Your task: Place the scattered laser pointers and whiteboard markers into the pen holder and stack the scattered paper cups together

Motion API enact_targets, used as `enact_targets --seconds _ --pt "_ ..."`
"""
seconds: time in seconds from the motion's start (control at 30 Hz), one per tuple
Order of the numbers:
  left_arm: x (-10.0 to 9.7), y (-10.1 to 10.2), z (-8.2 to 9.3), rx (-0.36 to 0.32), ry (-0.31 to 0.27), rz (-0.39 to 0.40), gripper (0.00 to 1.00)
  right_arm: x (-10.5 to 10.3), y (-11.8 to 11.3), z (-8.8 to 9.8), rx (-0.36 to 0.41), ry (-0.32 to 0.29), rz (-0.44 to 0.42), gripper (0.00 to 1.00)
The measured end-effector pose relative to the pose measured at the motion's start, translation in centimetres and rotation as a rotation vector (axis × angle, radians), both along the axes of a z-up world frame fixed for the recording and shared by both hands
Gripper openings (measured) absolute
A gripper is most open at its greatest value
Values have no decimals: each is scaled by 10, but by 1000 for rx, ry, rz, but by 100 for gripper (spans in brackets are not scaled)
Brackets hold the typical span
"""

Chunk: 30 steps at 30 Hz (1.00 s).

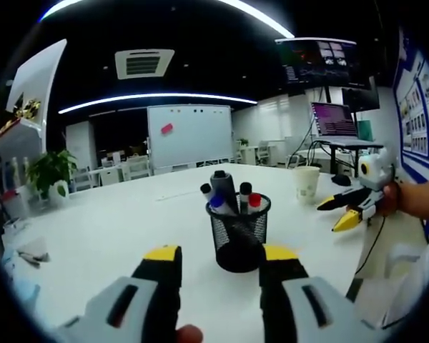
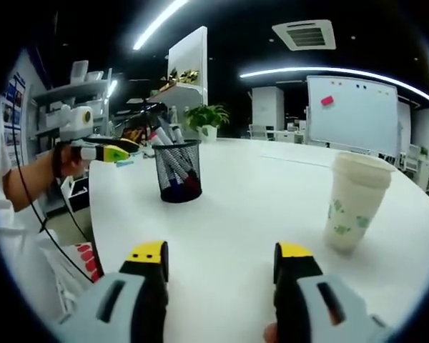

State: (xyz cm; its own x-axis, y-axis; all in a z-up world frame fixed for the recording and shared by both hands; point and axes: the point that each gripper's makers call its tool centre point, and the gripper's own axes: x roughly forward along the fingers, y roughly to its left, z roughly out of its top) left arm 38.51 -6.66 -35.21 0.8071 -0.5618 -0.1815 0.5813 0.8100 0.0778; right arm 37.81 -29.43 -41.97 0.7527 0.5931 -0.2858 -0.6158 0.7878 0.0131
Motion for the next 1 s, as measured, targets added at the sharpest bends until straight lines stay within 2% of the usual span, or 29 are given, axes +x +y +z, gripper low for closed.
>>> enact_targets --seconds 0.4,0.63,1.0 --pt "-1 0 2 -9 -2 0 44 8 -22 8 45 -20 -88 58" --pt "0 3 2 -7 -7 5 44 13 -34 16 94 -31 -143 54" --pt "2 2 3 -6 -7 6 44 14 -47 10 85 -16 -183 55"
